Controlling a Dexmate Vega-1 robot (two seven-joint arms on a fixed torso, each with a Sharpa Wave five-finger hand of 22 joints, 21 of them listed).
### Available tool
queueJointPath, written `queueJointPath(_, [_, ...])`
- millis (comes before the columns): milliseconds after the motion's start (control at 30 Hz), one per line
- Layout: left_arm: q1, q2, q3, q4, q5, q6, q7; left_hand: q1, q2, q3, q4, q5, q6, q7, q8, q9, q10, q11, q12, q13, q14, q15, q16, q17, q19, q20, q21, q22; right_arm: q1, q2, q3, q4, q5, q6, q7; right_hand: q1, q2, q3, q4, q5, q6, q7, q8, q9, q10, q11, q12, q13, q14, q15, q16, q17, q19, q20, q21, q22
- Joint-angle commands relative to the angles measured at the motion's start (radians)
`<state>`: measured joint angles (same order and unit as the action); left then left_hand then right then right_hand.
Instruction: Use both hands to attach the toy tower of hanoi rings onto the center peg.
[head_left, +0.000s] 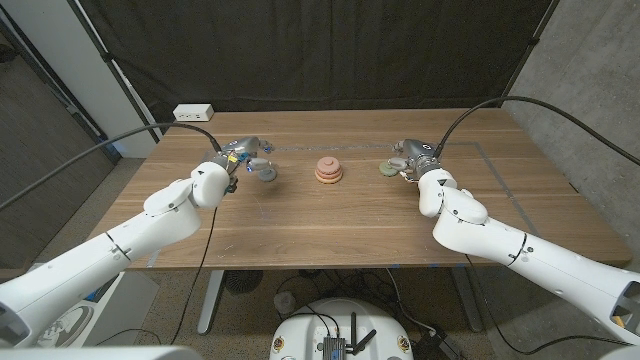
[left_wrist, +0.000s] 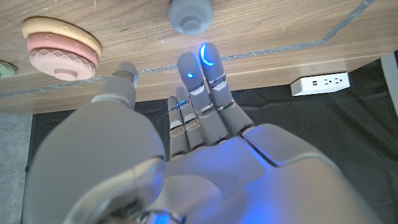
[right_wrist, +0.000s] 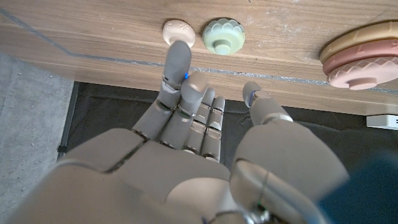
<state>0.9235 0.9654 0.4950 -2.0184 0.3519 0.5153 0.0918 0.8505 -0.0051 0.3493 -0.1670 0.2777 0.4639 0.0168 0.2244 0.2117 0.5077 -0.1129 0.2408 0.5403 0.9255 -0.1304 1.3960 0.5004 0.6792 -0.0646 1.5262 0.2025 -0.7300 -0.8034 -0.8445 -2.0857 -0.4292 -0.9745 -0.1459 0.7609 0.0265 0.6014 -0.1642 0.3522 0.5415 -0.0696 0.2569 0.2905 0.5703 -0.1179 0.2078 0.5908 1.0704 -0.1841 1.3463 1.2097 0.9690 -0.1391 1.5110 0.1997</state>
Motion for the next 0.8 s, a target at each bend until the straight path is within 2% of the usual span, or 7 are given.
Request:
queueJointPath(33, [0.054,0.004,-0.027,-0.015,-0.025,0.013,0.100,0.010,-0.001,0.008,0.003,0.007,-0.004,0.003,-0.005,0.001,-0.006,0.002,-0.002,0.002,0.002,-0.089,-0.002,0.001,-0.006,-0.135,0.002,0.000,-0.036,-0.020,0.030,0.000,0.016,0.063,-0.026,-0.003,-0.006,0.005,-0.001,0.009,0.001,0.001,0.005,0.007,-0.003,0.001,-0.004,0.005,0.005,-0.035,0.008,0.005,0.004,-0.079,0.007,0.003])
queueJointPath(433, [0.008,-0.037,0.038,0.033,0.014,0.013,0.123,0.010,0.000,0.010,0.003,0.009,-0.005,0.003,-0.010,0.001,-0.009,0.004,-0.008,0.001,0.001,-0.088,-0.001,0.004,-0.011,-0.133,0.004,0.003,-0.044,-0.030,0.036,-0.002,-0.002,0.083,-0.012,-0.001,-0.009,0.006,-0.003,0.010,-0.025,0.002,-0.006,0.010,-0.008,0.003,-0.006,0.004,0.000,-0.035,0.006,0.004,0.002,-0.079,0.006,0.002])
queueJointPath(767, [0.011,-0.040,0.040,0.036,0.004,0.012,0.127,0.009,0.002,0.013,0.004,0.012,-0.001,-0.001,-0.012,0.001,-0.002,0.004,-0.010,-0.001,-0.002,-0.088,-0.001,0.005,-0.009,-0.132,0.004,0.001,-0.032,-0.020,0.020,0.021,-0.030,0.106,0.009,0.003,-0.013,0.008,-0.006,0.011,-0.034,0.002,-0.012,0.010,-0.024,0.004,-0.010,0.004,-0.002,-0.036,0.007,0.004,-0.002,-0.079,0.004,0.001])
queueJointPath(800, [0.010,-0.039,0.040,0.035,0.005,0.015,0.126,0.008,0.002,0.014,0.004,0.012,0.000,0.000,-0.012,0.001,-0.002,0.005,-0.010,0.000,-0.004,-0.088,-0.003,0.003,-0.009,-0.132,0.003,0.000,-0.029,-0.020,0.017,0.024,-0.035,0.110,0.012,0.005,-0.015,0.008,-0.007,0.011,-0.037,0.009,-0.013,0.009,-0.033,0.003,-0.012,0.005,-0.003,-0.035,0.008,0.005,-0.003,-0.079,0.003,0.001])
